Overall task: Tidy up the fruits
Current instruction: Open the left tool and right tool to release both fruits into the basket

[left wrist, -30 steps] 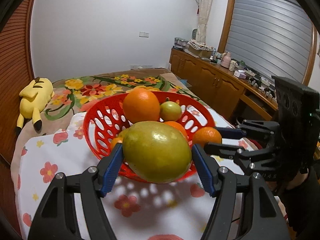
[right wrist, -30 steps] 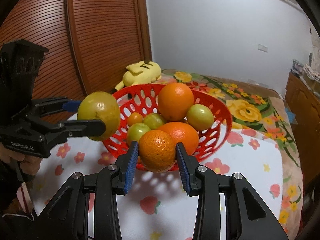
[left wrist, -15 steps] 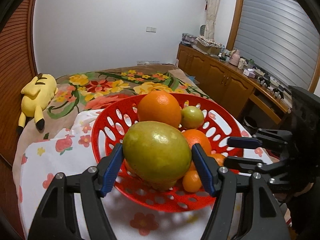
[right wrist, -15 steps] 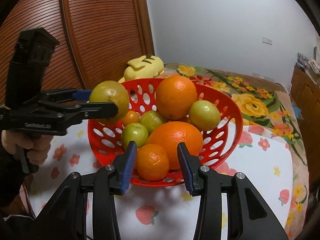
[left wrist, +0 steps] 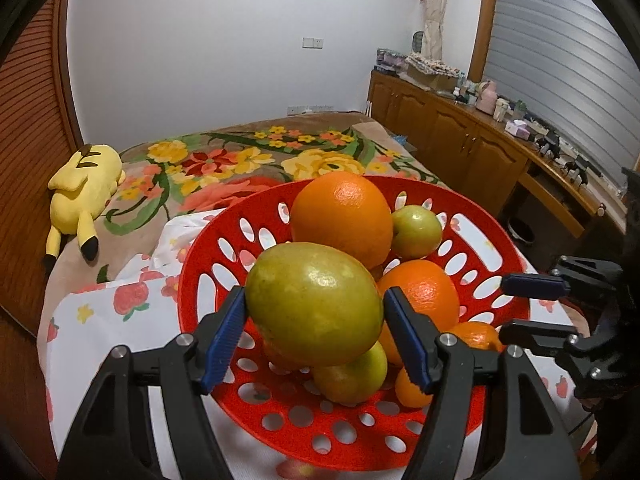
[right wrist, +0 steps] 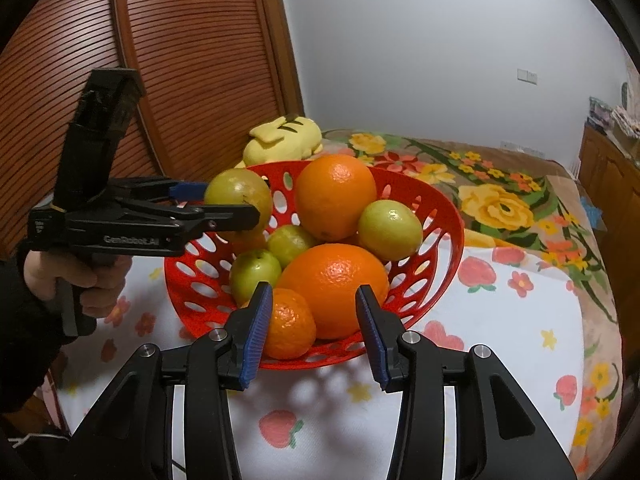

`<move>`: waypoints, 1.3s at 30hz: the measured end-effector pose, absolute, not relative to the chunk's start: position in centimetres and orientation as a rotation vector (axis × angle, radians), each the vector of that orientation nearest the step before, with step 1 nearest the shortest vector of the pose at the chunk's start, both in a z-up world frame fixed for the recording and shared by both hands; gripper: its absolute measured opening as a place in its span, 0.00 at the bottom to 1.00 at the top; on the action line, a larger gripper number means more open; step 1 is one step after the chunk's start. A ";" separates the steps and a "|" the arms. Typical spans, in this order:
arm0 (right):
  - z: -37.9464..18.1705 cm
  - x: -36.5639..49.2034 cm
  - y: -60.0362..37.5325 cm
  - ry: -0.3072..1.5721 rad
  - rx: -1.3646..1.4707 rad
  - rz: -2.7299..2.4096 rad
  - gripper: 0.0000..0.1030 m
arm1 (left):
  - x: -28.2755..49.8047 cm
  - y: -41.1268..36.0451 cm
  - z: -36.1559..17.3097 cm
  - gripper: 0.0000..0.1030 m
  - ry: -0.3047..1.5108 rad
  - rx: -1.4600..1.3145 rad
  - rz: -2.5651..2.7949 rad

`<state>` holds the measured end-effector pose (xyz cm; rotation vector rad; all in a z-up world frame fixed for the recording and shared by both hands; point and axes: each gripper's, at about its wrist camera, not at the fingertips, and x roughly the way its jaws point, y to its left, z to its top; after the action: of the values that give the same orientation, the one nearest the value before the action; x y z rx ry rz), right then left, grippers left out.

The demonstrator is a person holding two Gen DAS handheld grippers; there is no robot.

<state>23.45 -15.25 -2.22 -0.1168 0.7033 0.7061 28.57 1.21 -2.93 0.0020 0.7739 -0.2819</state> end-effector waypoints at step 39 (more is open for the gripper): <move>-1.0 19.4 -16.6 0.610 -0.075 0.520 0.68 | 20.7 1.2 -0.1 0.74 0.632 0.014 -0.211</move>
<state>19.36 -16.64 -1.01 -0.0752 0.6102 0.5204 20.70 1.18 -0.05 0.0136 0.6320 -0.2113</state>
